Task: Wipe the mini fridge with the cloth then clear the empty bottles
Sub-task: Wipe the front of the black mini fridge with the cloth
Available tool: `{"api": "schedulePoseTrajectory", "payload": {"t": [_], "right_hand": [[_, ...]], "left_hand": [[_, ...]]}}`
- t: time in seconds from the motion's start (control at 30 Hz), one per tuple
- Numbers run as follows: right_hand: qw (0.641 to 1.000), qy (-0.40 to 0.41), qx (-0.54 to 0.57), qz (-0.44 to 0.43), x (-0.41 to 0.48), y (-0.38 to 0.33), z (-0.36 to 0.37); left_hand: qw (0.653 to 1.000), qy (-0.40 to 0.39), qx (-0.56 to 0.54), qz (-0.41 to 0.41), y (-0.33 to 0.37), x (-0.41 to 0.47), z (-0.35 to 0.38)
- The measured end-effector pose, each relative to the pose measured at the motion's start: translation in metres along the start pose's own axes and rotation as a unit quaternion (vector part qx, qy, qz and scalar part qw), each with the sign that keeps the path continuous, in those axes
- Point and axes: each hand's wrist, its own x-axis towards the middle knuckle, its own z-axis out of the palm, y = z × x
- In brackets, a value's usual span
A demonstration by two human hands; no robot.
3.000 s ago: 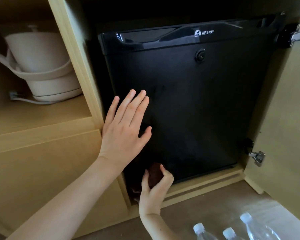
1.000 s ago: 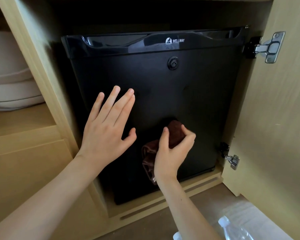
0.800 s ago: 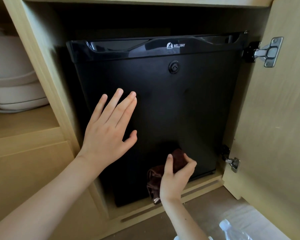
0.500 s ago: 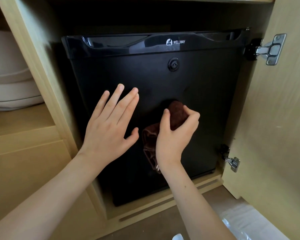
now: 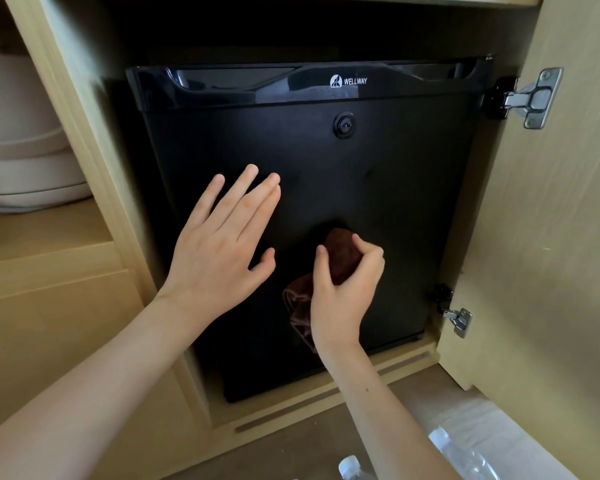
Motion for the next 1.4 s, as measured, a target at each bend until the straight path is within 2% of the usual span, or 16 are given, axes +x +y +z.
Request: {"api": "schedulePoseTrajectory", "payload": {"t": [0.1,0.2,0.3,0.37,0.5,0.6,0.67,0.83,1.1,1.3,1.4], "right_hand": [[1.0,0.016,-0.008,0.021,-0.008,0.017,-0.003],[0.99,0.073,-0.04,0.116,-0.033,0.051,-0.021],[0.976,0.089,-0.044,0.192,-0.046,0.065,-0.033],[0.98,0.087,-0.027,0.175,-0.04,0.055,-0.03],[0.997,0.058,0.009,0.06,-0.013,0.013,-0.006],[0.999,0.042,-0.002,0.019,-0.01,0.009,0.003],[0.999,0.03,-0.019,0.035,-0.028,0.026,-0.002],[0.984,0.036,-0.08,0.157,-0.087,0.074,-0.027],[0.974,0.111,-0.052,0.188,-0.112,0.069,0.007],[0.977,0.03,-0.01,0.212,-0.172,0.047,0.049],[0.976,0.023,0.016,0.218,-0.171,0.039,0.05]], "left_hand": [[1.0,-0.002,-0.005,0.005,0.002,0.001,0.001],[1.0,-0.009,-0.004,0.003,0.004,0.0,0.0],[1.0,-0.021,-0.006,0.007,0.006,0.001,-0.001],[1.0,-0.026,-0.007,0.011,0.006,0.002,-0.001],[1.0,-0.019,-0.011,0.009,0.005,0.003,0.0],[1.0,-0.021,-0.016,0.011,0.005,0.001,0.0],[1.0,-0.022,-0.016,0.008,0.005,0.001,0.0],[0.999,-0.033,-0.013,0.007,0.007,-0.003,-0.003],[0.997,-0.069,-0.014,0.03,-0.005,-0.015,-0.011],[0.997,-0.065,-0.033,0.031,-0.006,-0.017,-0.007],[0.997,-0.06,-0.048,0.029,-0.007,-0.017,-0.005]]}}
